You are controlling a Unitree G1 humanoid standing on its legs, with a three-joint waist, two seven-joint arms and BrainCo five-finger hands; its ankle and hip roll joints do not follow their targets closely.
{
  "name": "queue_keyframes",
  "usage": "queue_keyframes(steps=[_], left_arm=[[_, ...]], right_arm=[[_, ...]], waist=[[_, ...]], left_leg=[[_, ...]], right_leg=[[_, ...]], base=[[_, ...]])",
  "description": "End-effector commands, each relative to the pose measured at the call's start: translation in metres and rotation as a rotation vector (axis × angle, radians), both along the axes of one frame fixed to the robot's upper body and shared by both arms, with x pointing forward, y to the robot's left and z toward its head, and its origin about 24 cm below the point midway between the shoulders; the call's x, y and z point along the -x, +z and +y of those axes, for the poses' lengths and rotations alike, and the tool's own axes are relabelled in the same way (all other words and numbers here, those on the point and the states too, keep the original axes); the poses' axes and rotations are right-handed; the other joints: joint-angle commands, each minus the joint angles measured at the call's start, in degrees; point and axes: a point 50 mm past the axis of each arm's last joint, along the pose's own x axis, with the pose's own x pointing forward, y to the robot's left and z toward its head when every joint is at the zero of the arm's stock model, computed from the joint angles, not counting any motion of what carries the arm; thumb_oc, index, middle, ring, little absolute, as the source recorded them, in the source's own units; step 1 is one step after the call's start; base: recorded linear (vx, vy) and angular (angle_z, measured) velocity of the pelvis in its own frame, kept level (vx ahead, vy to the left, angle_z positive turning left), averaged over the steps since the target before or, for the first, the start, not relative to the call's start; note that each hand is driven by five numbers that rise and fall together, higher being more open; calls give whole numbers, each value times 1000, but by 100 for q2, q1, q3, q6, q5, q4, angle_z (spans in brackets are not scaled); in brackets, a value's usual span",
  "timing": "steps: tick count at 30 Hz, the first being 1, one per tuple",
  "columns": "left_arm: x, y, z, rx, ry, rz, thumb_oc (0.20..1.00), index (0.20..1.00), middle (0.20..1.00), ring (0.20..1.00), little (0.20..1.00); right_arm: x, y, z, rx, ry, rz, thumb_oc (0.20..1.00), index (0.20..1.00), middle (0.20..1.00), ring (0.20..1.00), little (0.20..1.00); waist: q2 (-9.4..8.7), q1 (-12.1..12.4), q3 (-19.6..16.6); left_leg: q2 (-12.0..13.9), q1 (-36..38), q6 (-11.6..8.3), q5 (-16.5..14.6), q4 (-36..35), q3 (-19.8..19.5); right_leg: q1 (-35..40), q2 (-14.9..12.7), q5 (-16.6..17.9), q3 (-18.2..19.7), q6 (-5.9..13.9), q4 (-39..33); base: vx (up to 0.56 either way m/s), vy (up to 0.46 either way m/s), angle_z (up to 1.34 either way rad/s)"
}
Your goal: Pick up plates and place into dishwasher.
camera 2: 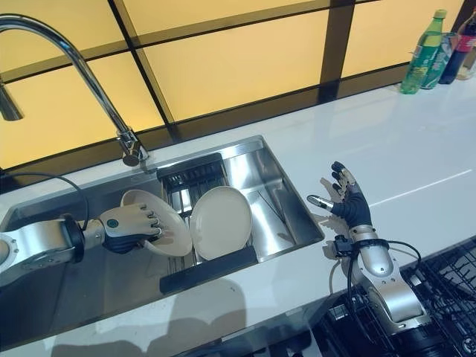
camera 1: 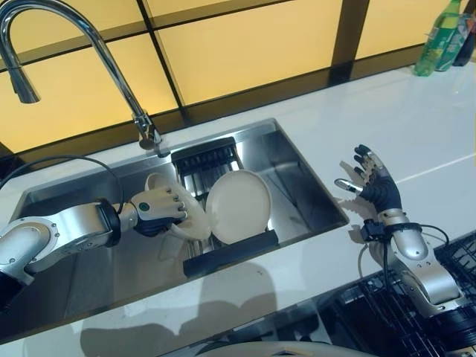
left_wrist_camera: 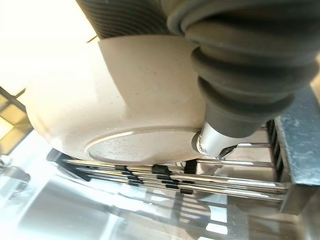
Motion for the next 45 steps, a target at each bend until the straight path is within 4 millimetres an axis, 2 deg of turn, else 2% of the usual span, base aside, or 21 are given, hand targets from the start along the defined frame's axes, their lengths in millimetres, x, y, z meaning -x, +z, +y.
queue_keyframes(steps=[1,9,13,15,17,20,24,34,38,45], left_arm=[[-11,42,25,-17,110,-187,200,200,200,200,200],[-9,74,20,61,36,-447,200,200,200,200,200],[-2,92,19,199,-15,-601,200,200,200,200,200],[6,94,20,358,-23,-623,200,200,200,200,200],[12,94,21,523,-21,-598,200,200,200,200,200],[19,85,19,653,-41,-558,200,200,200,200,200],[17,79,8,732,-68,-464,200,200,200,200,200],[6,90,-28,949,-129,-180,200,200,200,200,200],[2,91,-35,1017,-141,-110,200,200,200,200,200],[-1,89,-49,1141,-160,42,200,200,200,200,200]], right_arm=[[-4,37,7,18,68,-154,1000,1000,1000,1000,1000],[-4,41,6,17,63,-165,1000,1000,1000,1000,1000],[-1,46,6,19,93,-195,1000,1000,1000,1000,1000],[3,56,10,33,139,-251,1000,1000,1000,1000,1000],[6,64,15,62,192,-307,1000,1000,1000,1000,1000],[10,76,28,121,293,-379,1000,1000,1000,1000,1000],[13,92,45,177,415,-465,1000,1000,1000,1000,1000],[21,127,95,409,680,-664,1000,1000,1000,1000,1000],[24,135,107,462,760,-692,1000,1000,1000,1000,1000],[34,138,129,509,883,-746,1000,1000,1000,1000,1000]], waist=[[-265,220,-390],[-307,353,-451],[-340,410,-481],[-372,443,-496],[-395,473,-500],[-439,521,-539],[-487,552,-594],[-579,579,-680],[-611,572,-706],[-650,615,-703]], left_leg=[[-133,-270,119,-184,370,309],[-134,-302,96,-164,367,233],[-137,-304,93,-156,339,195],[-131,-318,87,-150,326,187],[-123,-316,91,-143,304,181],[-125,-296,95,-118,238,149],[-133,-284,102,-108,201,136],[-147,-252,124,-119,213,135],[-149,-235,124,-105,191,134],[-183,-258,164,-106,242,61]], right_leg=[[-466,-147,-137,-64,278,667],[-449,-115,-183,-183,221,672],[-450,-96,-204,-222,202,670],[-462,-77,-222,-232,186,672],[-461,-62,-242,-246,172,677],[-448,-30,-256,-260,154,660],[-443,16,-263,-240,133,642],[-388,97,-243,-129,100,597],[-363,120,-240,-101,80,587],[-379,146,-283,-83,47,675]], base=[[-27,-8,15],[-17,-3,6],[-22,-3,10],[-36,1,3],[-34,2,1],[-28,1,5],[-23,-4,5],[-17,-10,0],[0,0,0],[0,0,0]])
